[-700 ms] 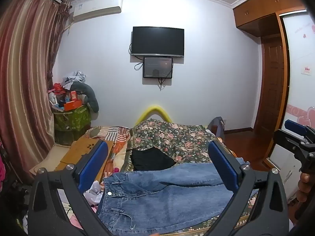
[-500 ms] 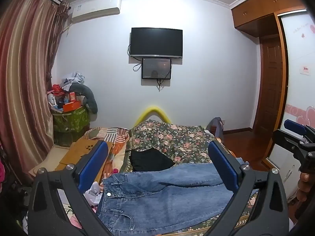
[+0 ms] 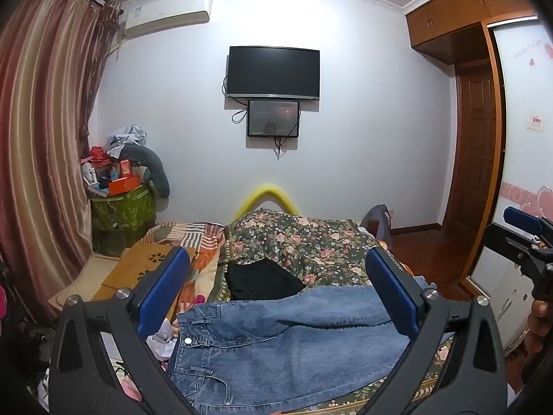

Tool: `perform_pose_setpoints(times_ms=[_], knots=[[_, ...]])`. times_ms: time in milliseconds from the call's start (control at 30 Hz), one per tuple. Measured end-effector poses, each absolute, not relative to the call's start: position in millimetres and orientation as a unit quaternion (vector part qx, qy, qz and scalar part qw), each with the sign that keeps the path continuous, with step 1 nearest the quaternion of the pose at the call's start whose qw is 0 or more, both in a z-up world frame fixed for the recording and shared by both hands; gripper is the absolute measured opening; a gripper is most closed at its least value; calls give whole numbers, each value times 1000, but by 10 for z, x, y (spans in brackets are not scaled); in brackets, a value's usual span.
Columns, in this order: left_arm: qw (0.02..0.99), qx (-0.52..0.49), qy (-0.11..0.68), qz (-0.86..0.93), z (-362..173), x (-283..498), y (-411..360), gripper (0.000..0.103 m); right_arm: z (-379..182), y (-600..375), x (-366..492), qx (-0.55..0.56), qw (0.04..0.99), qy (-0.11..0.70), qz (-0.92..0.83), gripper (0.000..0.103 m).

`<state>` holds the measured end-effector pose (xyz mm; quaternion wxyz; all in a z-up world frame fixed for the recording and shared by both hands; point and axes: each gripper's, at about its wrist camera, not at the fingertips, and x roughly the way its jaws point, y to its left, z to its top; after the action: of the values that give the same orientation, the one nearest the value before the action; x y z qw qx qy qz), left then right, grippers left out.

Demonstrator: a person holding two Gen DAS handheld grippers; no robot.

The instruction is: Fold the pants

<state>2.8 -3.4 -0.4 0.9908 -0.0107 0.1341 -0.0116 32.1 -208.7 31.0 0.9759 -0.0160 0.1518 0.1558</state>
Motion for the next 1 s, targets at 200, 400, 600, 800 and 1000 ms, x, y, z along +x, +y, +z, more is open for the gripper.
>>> perform_pose_setpoints(times_ms=[200,400,600,800,1000], knots=[[991,-9,134,-14,-22,55,-43,103,319,-2077,321,-17,976,152,155,102],[991,-10,136,-14,-15,97,-54,103,341,-2090,331,-12,976,154,154,102],[990,-11,137,-14,-30,56,-6,103,352,-2083,339,-8,976,156,154,102],[990,-16,138,-14,-18,76,31,103,318,-2086,338,-7,976,156,153,102],[990,-13,137,-12,-17,101,39,103,294,-2087,346,-7,976,157,153,102]])
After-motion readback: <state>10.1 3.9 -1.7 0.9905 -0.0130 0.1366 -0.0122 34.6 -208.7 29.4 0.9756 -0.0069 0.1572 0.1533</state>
